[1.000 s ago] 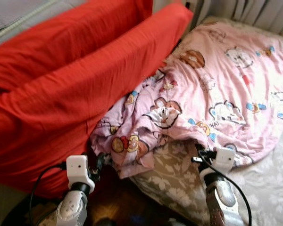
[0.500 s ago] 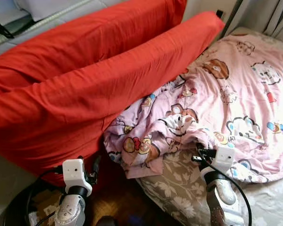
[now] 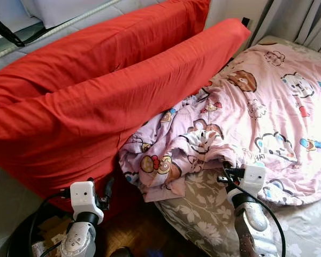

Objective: Clean up the room

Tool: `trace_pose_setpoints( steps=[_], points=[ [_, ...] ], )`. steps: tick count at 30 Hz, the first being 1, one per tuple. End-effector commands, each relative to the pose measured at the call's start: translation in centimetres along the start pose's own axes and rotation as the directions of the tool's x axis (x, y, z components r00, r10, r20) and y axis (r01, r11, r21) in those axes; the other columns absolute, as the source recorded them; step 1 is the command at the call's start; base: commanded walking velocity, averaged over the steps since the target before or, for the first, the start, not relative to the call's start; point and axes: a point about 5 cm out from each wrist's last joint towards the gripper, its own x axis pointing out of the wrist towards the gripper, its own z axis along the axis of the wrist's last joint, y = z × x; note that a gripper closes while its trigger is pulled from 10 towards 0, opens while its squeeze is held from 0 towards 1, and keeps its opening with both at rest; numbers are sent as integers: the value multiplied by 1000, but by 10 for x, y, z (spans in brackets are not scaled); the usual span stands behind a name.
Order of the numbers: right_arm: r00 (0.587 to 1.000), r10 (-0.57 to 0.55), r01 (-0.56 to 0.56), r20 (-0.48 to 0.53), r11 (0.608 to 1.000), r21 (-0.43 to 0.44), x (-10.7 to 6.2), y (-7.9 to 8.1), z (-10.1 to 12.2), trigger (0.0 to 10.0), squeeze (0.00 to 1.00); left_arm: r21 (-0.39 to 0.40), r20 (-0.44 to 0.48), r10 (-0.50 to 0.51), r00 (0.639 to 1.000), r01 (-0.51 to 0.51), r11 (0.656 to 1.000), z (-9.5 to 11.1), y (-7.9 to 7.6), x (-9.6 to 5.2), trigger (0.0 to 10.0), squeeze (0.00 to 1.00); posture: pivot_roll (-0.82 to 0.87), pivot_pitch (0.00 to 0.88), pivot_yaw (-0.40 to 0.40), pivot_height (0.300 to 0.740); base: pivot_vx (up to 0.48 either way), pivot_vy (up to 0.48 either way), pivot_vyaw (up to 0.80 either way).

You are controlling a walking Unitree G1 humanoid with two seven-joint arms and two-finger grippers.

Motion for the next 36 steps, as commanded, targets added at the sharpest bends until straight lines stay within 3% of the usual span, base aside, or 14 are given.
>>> trace_pose_setpoints(
  steps=[1, 36],
  points=[
    [1000, -19, 19, -10, 1000, -8, -2, -6, -3, 10000, 0, -8, -34, 3, 999, -3, 1000, -6, 1, -4, 10000, 0, 15, 212, -34, 740, 0, 0, 0],
    [996, -87, 88, 30, 996, -30, -1, -20, 4, 10000, 0, -25, -40, -7, 999, 6, 1000, -6, 0, -4, 10000, 0, 20, 216, -28, 740, 0, 0, 0]
  ],
)
